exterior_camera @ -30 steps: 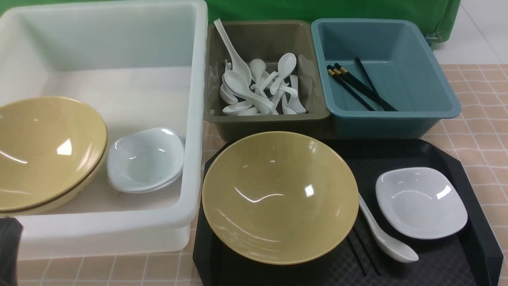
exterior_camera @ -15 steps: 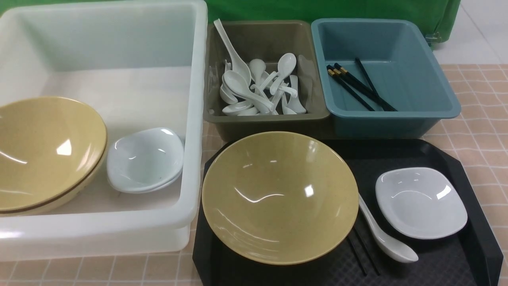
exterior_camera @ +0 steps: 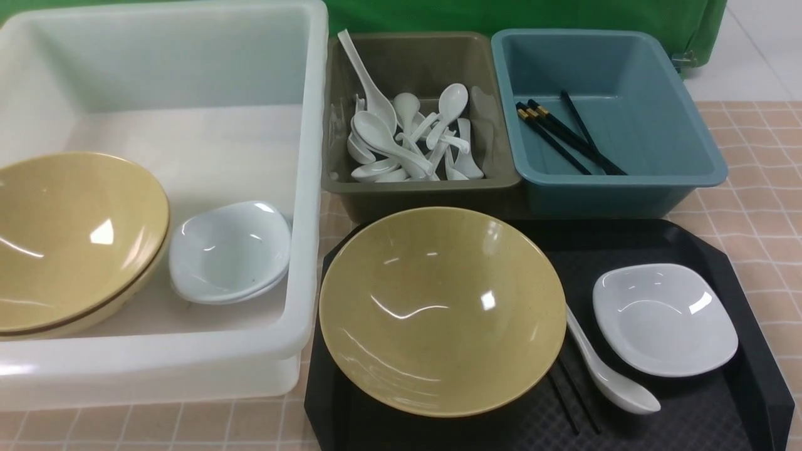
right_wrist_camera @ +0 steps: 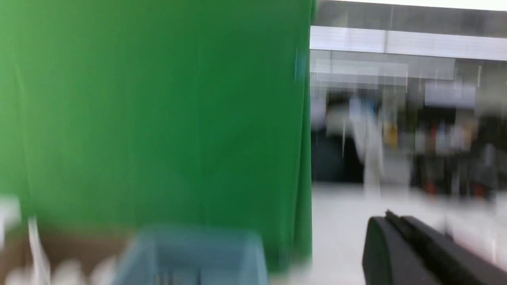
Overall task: On brown table put chopsticks spoon bowls plates into blue grey white boxes.
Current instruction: 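Grasp the large bowl on the tray by its rim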
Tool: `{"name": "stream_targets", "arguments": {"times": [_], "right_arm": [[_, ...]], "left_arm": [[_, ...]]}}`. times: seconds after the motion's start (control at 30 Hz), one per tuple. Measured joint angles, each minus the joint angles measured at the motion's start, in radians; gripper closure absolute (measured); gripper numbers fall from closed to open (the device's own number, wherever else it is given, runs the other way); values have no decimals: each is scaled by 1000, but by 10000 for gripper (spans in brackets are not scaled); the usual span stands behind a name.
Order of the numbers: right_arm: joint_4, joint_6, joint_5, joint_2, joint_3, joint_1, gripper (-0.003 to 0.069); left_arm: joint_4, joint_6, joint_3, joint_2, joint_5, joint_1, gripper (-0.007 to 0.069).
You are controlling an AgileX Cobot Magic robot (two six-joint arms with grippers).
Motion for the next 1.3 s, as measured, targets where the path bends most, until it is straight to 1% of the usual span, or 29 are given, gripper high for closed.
{"name": "stream_targets", "arguments": {"times": [0.07, 0.13, 0.17, 0.2, 0.27, 0.3, 0.33, 0.37, 0.4, 0.43, 0.47, 0.5, 0.53, 0.57, 0.6, 0.63, 0.67, 0.73, 0.77, 0.83, 0.87, 0.93, 1.07, 1.13, 1.23, 1.3], "right_arm": [[3, -1, 156, 68, -30, 7, 621], [25, -23, 292, 141, -59, 21, 621], [49, -53, 355, 174, -73, 32, 621], [61, -69, 379, 187, -78, 36, 621], [179, -219, 500, 266, -90, 79, 621], [190, -232, 500, 272, -90, 79, 621], [296, -351, 559, 326, -90, 108, 621], [332, -390, 575, 344, -91, 120, 621], [355, -428, 588, 356, -91, 126, 621], [447, -524, 610, 407, -91, 147, 621], [455, -546, 615, 413, -91, 152, 621], [489, -584, 621, 438, -91, 160, 621], [521, -639, 623, 473, -91, 173, 620], [524, -644, 622, 477, -91, 173, 620], [541, -671, 599, 507, -84, 181, 620], [543, -673, 596, 509, -84, 180, 620], [548, -679, 558, 525, -67, 180, 620], [550, -679, 498, 533, -39, 180, 620], [552, -677, 465, 536, -21, 180, 620], [557, -674, 448, 537, -9, 180, 620], [568, -674, 439, 537, -4, 180, 619], [601, -673, 433, 537, -3, 180, 617], [617, -673, 432, 537, -3, 180, 616], [621, -673, 432, 537, -3, 180, 616], [624, -674, 432, 537, -3, 180, 615], [625, -674, 428, 537, -3, 180, 615]], "left_arm": [[-21, -35, -64, 94, 141, 0, 622], [-54, -42, -132, 186, 309, 0, 622], [-77, -34, -170, 238, 404, 0, 622], [-88, -27, -185, 259, 442, 0, 622], [-215, 77, -283, 408, 684, 0, 622], [-227, 77, -283, 419, 699, 0, 622], [-338, 184, -334, 505, 809, 0, 622], [-397, 241, -354, 547, 857, -1, 622], [-442, 270, -363, 578, 891, -3, 622], [-543, 376, -397, 652, 956, -23, 622], [-554, 397, -405, 660, 969, -32, 622], [-589, 430, -420, 693, 990, -56, 622], [-625, 465, -454, 759, 1007, -135, 622], [-626, 465, -454, 766, 1007, -135, 622], [-609, 456, -494, 827, 1000, -250, 622], [-605, 456, -494, 834, 1000, -250, 622], [-560, 421, -526, 884, 984, -351, 622], [-474, 366, -578, 956, 960, -458, 622], [-408, 322, -612, 1009, 944, -520, 622], [-343, 275, -648, 1067, 930, -574, 622], [-272, 218, -694, 1141, 916, -628, 621], [-169, 146, -768, 1261, 912, -695, 621], [-41, 67, -875, 1444, 932, -773, 621], [-31, 49, -922, 1505, 947, -799, 620], [-76, 62, -974, 1560, 974, -819, 620], [-160, 114, -1006, 1568, 985, -825, 620]]}}
